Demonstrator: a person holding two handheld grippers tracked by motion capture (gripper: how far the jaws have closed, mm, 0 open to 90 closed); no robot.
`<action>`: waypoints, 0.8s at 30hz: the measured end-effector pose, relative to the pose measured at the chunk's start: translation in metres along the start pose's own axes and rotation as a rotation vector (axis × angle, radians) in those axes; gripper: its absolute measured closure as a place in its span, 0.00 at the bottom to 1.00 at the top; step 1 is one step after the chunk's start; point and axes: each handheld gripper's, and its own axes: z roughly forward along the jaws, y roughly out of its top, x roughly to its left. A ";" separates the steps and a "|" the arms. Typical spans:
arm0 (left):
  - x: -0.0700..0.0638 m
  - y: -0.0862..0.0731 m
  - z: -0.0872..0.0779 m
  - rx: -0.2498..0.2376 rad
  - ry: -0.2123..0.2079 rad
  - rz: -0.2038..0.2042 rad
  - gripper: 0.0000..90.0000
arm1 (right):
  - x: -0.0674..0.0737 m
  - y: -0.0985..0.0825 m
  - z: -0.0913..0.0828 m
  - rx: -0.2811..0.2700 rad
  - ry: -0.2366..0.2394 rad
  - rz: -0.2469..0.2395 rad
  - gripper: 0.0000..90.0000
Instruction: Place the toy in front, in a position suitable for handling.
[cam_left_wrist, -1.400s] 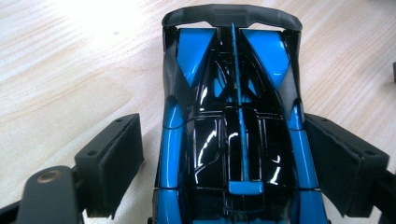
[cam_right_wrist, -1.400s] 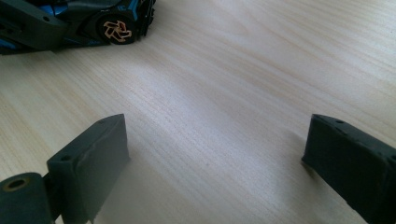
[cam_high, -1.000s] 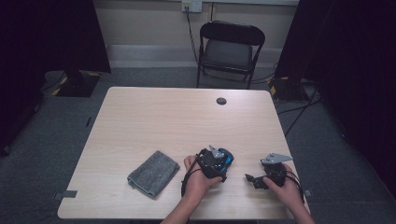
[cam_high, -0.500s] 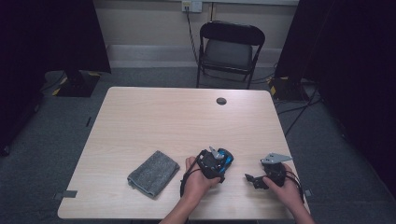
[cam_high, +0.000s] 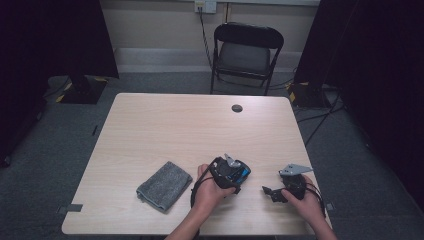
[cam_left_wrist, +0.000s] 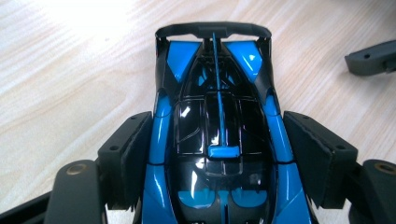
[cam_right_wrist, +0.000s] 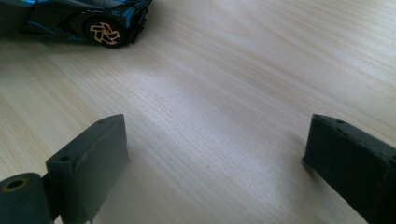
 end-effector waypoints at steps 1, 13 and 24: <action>0.000 0.000 0.000 0.000 -0.001 -0.004 0.30 | 0.000 0.000 0.000 0.000 0.000 0.000 0.06; 0.001 -0.006 0.006 0.009 -0.006 -0.010 0.30 | 0.000 0.000 0.000 0.000 0.000 0.000 0.06; -0.001 -0.010 0.013 0.009 0.005 -0.005 0.29 | 0.000 0.000 0.000 0.000 0.000 0.000 0.06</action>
